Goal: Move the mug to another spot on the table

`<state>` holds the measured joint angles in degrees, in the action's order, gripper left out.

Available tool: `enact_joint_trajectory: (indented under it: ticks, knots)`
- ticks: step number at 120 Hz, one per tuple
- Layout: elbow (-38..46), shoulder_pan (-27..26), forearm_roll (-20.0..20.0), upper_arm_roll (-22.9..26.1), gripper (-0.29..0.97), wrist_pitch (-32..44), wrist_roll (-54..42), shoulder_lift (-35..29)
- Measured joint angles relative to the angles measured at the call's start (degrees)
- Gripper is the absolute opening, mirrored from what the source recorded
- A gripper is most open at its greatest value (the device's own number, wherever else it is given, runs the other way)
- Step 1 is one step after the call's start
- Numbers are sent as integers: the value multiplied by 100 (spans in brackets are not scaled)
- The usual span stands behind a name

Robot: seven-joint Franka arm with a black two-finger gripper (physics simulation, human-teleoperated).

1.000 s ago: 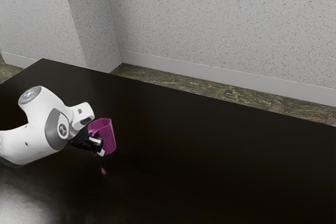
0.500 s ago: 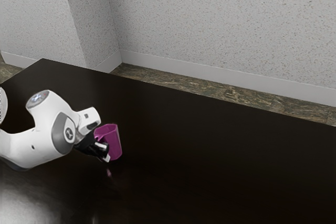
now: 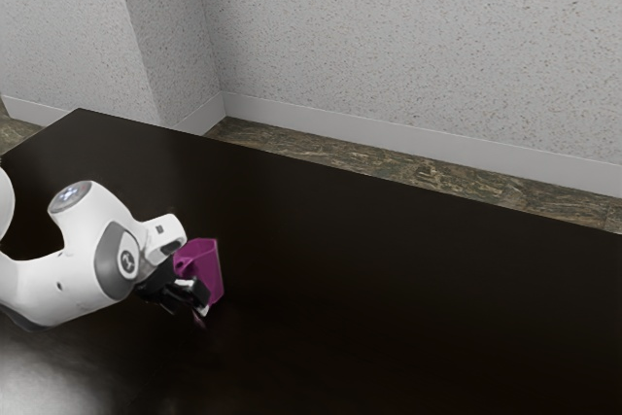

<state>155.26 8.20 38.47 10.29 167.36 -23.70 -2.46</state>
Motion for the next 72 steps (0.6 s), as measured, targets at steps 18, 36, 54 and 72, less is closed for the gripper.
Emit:
enact_joint_trajectory:
  ticks: [18,36,54,72]
  knots:
    - [196,-260,40,61,58,-182,190,-204]
    - [372,-213,63,68,63,-354,439,-372]
    - [425,-409,70,70,66,-441,719,-494]
    - [526,-457,72,83,67,-493,992,-659]
